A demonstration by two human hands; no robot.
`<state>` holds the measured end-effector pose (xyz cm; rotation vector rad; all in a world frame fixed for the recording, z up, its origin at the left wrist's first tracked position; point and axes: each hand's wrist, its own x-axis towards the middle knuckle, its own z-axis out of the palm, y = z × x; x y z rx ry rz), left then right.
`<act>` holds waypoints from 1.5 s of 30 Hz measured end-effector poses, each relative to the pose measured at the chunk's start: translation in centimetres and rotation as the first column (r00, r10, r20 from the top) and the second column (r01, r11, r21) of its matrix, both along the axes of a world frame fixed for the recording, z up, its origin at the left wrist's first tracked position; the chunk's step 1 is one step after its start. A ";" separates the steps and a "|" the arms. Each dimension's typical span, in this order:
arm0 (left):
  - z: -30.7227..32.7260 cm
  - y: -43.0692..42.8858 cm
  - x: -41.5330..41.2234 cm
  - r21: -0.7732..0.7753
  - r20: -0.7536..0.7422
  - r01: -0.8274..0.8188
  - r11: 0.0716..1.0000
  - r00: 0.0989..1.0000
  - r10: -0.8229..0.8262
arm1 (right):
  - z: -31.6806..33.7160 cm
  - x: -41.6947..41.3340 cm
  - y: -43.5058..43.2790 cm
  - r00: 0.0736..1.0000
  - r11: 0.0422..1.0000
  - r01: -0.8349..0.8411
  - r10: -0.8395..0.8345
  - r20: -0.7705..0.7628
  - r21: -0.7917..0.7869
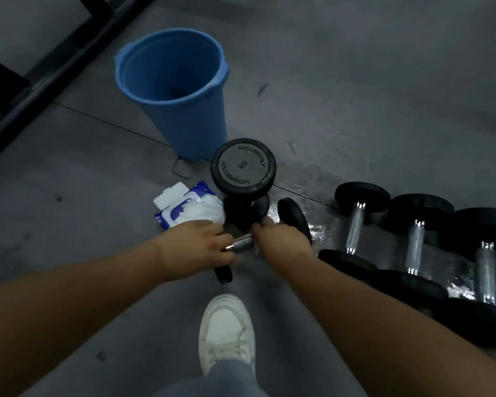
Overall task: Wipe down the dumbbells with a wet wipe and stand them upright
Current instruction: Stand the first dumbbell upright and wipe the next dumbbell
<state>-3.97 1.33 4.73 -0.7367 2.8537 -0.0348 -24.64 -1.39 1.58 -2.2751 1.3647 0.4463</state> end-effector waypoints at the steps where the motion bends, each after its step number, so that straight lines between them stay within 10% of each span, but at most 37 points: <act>1: 0.6 0.4 0.0 -0.002 0.020 0.009 1.000 1.000 -0.009 | 0.6 0.2 0.9 0.999 0.999 0.032 -0.032 0.002 -0.005; 15: 2.8 6.2 -18.2 -0.099 0.037 0.450 0.887 0.893 -0.449 | 3.5 -15.9 17.7 0.857 0.857 0.514 -0.510 -0.073 0.045; 25: -3.8 12.3 -25.0 0.216 -0.044 -0.033 0.976 0.998 0.043 | -3.1 -22.7 20.7 0.818 0.817 0.575 -0.571 -0.074 0.051; 33: -6.8 15.6 -25.1 0.465 0.178 -0.661 0.589 0.721 0.669 | -4.5 -23.5 20.9 0.703 0.730 0.680 -0.676 0.220 0.073; 38: -8.1 17.0 -25.2 0.549 0.053 -0.652 0.522 0.651 0.757 | -4.7 -20.1 22.4 0.174 0.299 0.934 -0.859 0.481 0.197; 45: -7.4 14.6 -26.9 0.526 0.044 -0.584 0.618 0.744 0.667 | -4.4 -18.1 21.5 0.300 0.483 0.835 -0.801 0.519 0.262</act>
